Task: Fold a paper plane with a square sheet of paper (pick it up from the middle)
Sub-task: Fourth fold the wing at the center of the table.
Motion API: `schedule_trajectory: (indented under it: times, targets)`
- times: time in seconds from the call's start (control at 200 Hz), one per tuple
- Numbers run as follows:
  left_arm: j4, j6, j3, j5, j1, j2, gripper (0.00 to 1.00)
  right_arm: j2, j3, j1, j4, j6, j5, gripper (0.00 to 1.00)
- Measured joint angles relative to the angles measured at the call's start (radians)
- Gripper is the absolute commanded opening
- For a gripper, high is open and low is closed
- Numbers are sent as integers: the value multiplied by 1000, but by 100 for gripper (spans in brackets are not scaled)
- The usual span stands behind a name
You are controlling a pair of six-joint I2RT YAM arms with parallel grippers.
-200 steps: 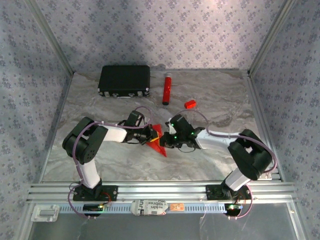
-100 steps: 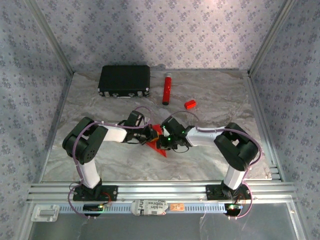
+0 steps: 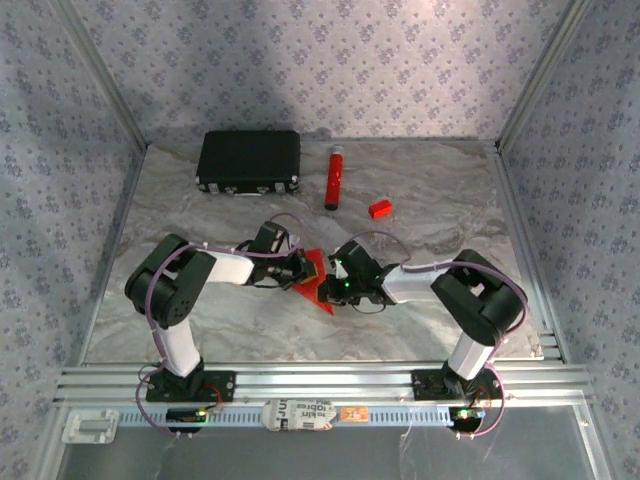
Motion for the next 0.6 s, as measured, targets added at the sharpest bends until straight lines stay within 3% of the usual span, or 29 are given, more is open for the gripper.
schedule_trajectory:
  times: [0.6]
  targets:
    - [-3, 0, 0, 5, 0, 0, 0, -103, -108, -1, -9, 7, -5, 5]
